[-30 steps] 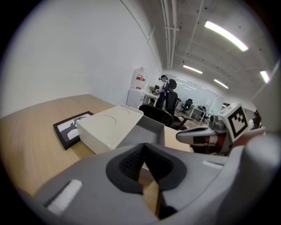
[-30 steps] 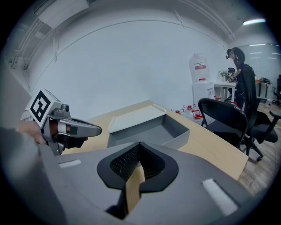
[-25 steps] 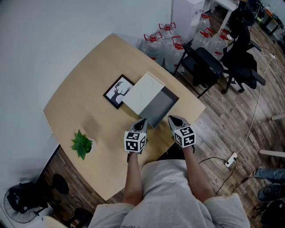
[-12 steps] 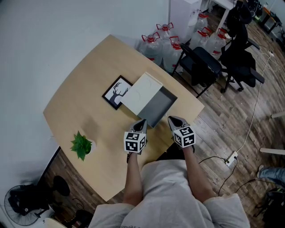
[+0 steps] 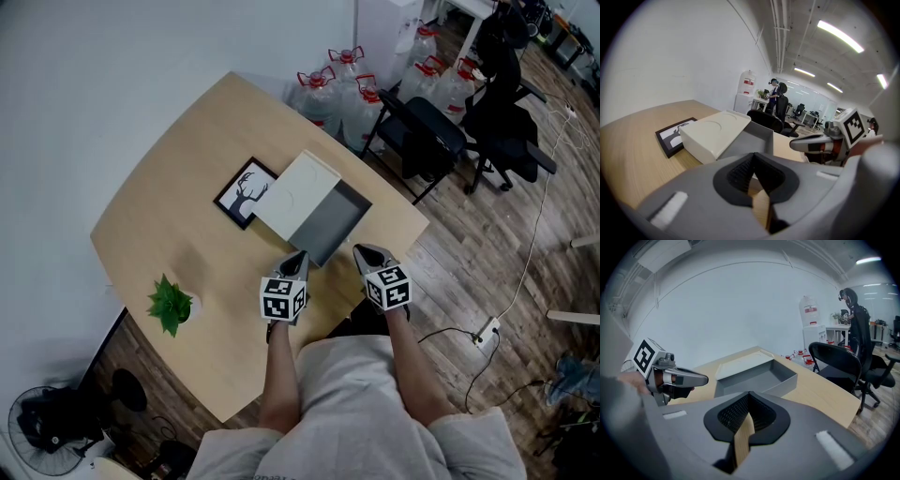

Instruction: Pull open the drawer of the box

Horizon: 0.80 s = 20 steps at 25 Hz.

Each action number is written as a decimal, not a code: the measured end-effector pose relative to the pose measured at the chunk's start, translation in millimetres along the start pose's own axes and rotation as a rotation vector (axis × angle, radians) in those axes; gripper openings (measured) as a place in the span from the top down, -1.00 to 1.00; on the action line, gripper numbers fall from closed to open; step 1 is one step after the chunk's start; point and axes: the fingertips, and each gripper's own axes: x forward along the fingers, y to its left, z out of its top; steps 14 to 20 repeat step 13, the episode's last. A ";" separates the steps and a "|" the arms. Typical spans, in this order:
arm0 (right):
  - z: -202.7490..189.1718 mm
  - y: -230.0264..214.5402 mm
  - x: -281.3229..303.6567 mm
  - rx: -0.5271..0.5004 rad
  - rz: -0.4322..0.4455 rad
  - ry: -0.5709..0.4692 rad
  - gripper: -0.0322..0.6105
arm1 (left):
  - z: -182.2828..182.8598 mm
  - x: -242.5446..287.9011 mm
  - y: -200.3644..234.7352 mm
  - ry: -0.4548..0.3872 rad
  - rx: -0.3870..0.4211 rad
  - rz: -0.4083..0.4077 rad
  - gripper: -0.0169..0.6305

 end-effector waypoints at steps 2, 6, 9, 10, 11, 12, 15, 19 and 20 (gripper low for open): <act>-0.6 0.5 0.6 -0.001 0.001 0.003 0.89 | -0.2 -0.2 0.9 0.001 -0.001 0.001 0.79; -2.0 0.8 1.2 -0.003 0.004 0.006 0.89 | -1.3 -0.7 1.9 0.002 -0.004 0.005 0.78; -2.1 0.6 1.1 -0.004 0.006 0.007 0.89 | -0.7 -0.6 2.0 -0.002 -0.005 0.006 0.78; -2.0 0.7 1.3 -0.005 0.006 0.007 0.89 | -0.4 -0.7 2.2 -0.002 -0.005 0.006 0.78; -1.9 0.8 1.6 -0.006 0.006 0.008 0.89 | -0.2 -0.8 2.4 -0.003 -0.006 0.006 0.79; -1.8 0.9 1.8 -0.007 0.006 0.009 0.89 | -0.1 -0.9 2.5 -0.003 -0.007 0.005 0.78; -1.7 0.9 2.0 -0.008 0.006 0.009 0.89 | 0.0 -1.0 2.7 -0.002 -0.007 0.005 0.79; -1.7 0.9 2.0 -0.008 0.006 0.009 0.89 | 0.0 -1.0 2.7 -0.002 -0.007 0.005 0.79; -1.7 0.9 2.0 -0.008 0.006 0.009 0.89 | 0.0 -1.0 2.7 -0.002 -0.007 0.005 0.79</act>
